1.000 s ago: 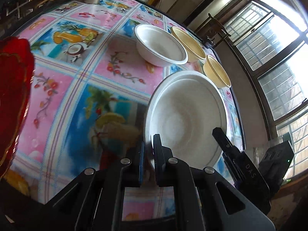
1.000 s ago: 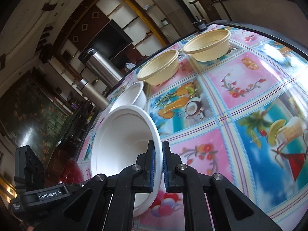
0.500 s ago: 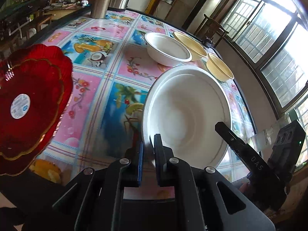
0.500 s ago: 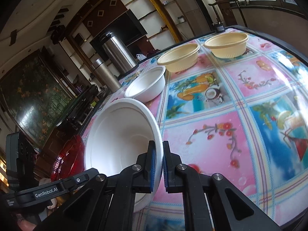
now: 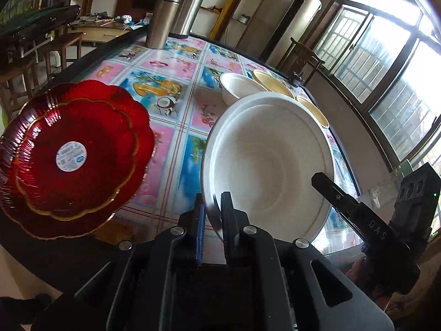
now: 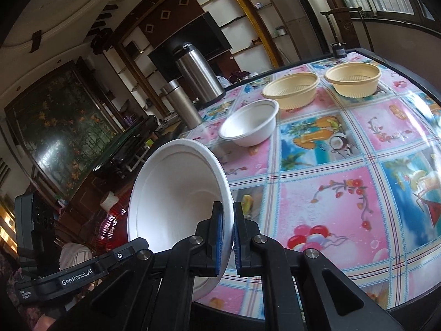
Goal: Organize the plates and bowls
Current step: 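Lift the white bowl and carry it toward the red plate stack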
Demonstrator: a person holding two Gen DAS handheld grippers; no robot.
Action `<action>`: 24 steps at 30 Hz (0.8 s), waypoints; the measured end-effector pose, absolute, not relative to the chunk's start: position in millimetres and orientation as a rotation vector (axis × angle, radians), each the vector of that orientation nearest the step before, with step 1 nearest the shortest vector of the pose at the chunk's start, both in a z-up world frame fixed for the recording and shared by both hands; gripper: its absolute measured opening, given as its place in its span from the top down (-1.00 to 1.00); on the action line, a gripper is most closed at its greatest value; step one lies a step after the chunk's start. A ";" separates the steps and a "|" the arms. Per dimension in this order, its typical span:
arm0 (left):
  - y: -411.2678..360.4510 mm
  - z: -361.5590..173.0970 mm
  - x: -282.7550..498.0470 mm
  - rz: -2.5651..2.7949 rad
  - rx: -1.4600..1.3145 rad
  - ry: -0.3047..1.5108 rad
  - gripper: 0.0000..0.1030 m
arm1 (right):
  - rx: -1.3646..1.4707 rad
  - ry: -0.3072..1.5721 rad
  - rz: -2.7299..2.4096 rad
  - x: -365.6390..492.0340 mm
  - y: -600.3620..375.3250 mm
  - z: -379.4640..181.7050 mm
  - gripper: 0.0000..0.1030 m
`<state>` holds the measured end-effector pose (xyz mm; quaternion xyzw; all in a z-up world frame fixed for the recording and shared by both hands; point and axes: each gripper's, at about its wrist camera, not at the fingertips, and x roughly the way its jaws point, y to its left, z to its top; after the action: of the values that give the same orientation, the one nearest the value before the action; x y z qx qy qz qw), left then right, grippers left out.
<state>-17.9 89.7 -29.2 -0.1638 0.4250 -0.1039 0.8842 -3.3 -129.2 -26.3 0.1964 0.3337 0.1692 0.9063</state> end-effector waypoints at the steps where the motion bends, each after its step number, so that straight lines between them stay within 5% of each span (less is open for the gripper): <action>1: 91.9 -27.6 -19.3 -0.214 -0.344 0.879 0.83 | 0.403 0.686 0.356 -4.2 -126.4 -24.0 0.86; 24: 213.0 -3.8 -36.7 0.026 -0.472 0.770 0.84 | 0.304 0.722 0.596 33.7 4.5 7.1 0.86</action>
<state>-36.7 213.0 -3.8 -0.2280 0.3719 0.0123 0.8998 33.7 4.5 7.1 0.1460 0.3465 0.2863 0.8813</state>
